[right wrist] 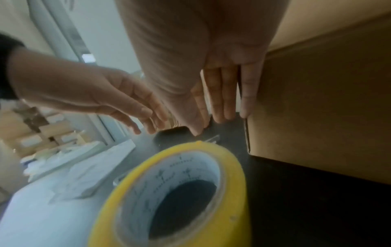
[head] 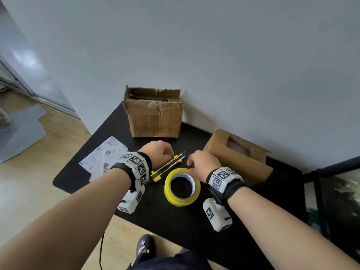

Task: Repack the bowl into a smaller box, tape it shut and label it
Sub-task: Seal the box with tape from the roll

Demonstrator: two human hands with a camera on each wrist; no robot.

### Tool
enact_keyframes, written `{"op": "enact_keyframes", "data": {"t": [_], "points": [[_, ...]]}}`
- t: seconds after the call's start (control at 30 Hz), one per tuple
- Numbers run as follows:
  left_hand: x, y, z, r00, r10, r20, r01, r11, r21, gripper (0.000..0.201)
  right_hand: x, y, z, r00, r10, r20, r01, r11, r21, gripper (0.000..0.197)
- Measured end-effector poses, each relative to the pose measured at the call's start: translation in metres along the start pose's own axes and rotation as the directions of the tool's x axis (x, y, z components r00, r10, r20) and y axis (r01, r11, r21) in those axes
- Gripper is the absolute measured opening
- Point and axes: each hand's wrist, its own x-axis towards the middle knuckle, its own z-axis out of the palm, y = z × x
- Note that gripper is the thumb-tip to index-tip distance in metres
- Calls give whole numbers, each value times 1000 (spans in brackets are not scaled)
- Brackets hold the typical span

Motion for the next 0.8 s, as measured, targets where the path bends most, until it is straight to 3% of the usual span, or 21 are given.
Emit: {"op": "enact_keyframes", "data": {"t": [0.1, 0.17, 0.3, 0.37, 0.43, 0.53, 0.63, 0.8], "points": [[-6, -6, 9, 999, 1, 33, -1, 1000, 28, 19, -1, -5, 14, 996, 14, -83, -17, 999, -40, 22], [-7, -9, 13, 999, 8, 44, -8, 1000, 8, 17, -2, -7, 21, 998, 12, -56, -13, 1000, -25, 17], [-10, -13, 21, 992, 30, 124, -32, 999, 11, 19, -3, 0, 36, 989, 60, 133, -54, 997, -47, 26], [-10, -14, 25, 989, 38, 140, -44, 998, 35, 20, -7, 6, 44, 953, 85, 292, -63, 995, -82, 31], [-9, -13, 27, 986, 29, 165, -36, 999, 39, 22, -11, 11, 50, 935, 85, 345, -59, 995, -85, 41], [-8, -11, 28, 984, 16, 179, -19, 1000, 17, 23, -18, 13, 46, 956, 53, 288, -45, 998, -32, 35], [-9, -7, 25, 990, 24, 142, -24, 1000, -2, 20, -23, 11, 33, 983, -34, 178, 7, 989, 150, 28], [-7, 3, 14, 994, -29, 108, 40, 994, -103, 44, -23, -1, -9, 995, -53, 88, 19, 938, 347, 33]]}}
